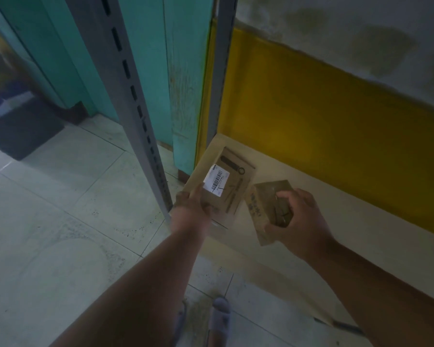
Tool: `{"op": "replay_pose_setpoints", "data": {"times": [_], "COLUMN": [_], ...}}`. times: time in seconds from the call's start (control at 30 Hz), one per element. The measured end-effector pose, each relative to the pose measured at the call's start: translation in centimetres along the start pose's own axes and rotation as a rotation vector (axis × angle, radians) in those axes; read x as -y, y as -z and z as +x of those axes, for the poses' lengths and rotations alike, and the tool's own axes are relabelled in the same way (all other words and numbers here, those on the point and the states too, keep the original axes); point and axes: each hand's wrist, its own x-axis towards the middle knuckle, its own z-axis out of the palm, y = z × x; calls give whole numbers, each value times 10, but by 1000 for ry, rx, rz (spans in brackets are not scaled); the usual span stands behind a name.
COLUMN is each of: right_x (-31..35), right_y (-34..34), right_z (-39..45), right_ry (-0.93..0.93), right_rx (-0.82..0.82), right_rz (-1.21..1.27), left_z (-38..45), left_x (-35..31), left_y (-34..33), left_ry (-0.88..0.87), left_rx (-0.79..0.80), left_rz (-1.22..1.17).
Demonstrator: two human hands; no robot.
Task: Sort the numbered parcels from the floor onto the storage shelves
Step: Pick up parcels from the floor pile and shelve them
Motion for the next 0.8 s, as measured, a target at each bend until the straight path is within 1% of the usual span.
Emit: {"op": "replay_pose_setpoints", "data": {"times": [0.1,0.2,0.27,0.3,0.33,0.37,0.4,0.47,0.53,0.57,0.6,0.67,0.73,0.8], "right_x": [1,3,4,4,4,3,2,0,0,-1,-1,-3,-6,-10], "right_y": [-6,-5,-2,-1,0,2,3,6,10,11,11,8,4,2], "right_z": [7,9,7,6,4,2,-1,-8,-16,-20,-25,-36,-48,-55], "right_ry": [39,77,97,107,116,125,135,165,199,210,219,201,115,20], "right_rx": [25,69,110,127,135,136,136,147,172,178,171,118,43,-33], "right_rz": [-18,-51,-83,-92,-95,-100,-102,-99,-94,-95,-103,-144,-152,-104], "left_z": [1,-4,-7,-9,-12,-13,-16,-20,-18,-18,-20,-23,-30,-36], "left_x": [1,2,2,1,-4,-10,-19,-37,-47,-48,-49,-51,-55,-59], "left_y": [-3,-1,-3,-5,-4,-4,-3,1,2,1,1,-2,-2,-1], "left_ry": [-52,-93,-202,-281,-348,-358,-299,-109,1,15,20,48,84,101], "left_rx": [-121,-202,-211,-167,-82,32,156,417,575,616,622,581,521,481], "left_rz": [104,241,298,276,200,61,-130,-475,-614,-657,-692,-742,-785,-816]}}
